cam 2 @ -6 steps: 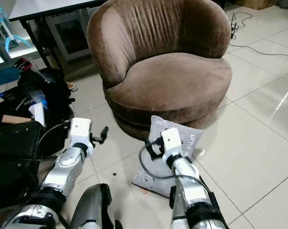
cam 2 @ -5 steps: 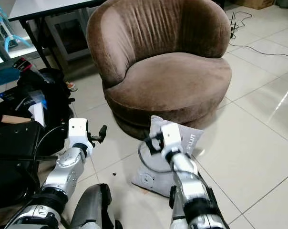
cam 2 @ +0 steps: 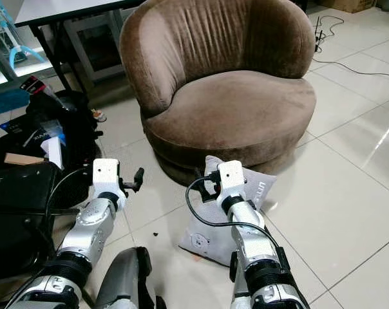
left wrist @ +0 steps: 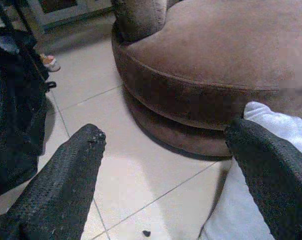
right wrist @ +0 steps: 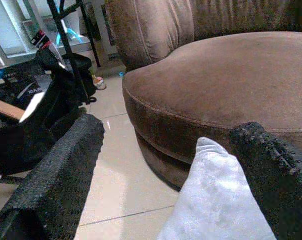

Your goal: Move the pillow to the sofa from floor

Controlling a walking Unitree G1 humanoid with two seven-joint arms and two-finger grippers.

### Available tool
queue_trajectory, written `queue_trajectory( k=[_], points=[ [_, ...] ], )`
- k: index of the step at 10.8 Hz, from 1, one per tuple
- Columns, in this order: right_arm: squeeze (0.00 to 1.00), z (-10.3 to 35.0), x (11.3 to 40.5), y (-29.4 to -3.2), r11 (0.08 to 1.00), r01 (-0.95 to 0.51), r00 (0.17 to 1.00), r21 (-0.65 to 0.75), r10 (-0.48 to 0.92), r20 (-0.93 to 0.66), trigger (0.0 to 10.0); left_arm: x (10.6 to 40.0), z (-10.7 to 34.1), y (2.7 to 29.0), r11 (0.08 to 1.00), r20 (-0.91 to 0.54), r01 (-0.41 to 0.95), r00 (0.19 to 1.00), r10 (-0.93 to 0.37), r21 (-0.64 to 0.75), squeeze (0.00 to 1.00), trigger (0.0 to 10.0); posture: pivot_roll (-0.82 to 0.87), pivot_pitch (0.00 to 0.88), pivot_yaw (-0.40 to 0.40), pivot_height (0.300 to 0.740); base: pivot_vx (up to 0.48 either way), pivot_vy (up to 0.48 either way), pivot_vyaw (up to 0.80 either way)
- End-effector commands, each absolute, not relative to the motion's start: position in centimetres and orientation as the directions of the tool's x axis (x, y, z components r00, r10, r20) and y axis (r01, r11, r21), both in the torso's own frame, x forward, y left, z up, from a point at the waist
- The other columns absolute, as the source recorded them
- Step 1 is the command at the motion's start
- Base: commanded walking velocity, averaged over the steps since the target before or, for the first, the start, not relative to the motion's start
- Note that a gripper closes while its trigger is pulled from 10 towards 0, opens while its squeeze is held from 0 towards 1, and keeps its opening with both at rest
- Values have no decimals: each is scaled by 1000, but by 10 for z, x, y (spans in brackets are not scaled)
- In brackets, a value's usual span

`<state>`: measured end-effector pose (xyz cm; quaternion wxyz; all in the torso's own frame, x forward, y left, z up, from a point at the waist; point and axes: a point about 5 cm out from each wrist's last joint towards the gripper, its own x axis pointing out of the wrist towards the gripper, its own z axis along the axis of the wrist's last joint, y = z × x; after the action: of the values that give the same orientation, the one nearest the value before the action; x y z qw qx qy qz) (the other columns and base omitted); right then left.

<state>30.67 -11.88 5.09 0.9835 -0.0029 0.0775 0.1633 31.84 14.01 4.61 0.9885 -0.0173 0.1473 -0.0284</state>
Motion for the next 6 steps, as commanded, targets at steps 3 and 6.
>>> queue_trajectory(
  k=[3,6],
  points=[
    [0,49,305,-111,933,-359,920,12,356,-163,10000,320,48,144,998,-284,66,957,-59,17,0,10000,-190,0,147,575,90,0,0],
    [0,44,299,-107,921,-388,907,12,384,-171,10000,320,48,144,993,-284,92,957,-66,77,0,10000,-194,0,152,575,427,0,0]
  ],
)
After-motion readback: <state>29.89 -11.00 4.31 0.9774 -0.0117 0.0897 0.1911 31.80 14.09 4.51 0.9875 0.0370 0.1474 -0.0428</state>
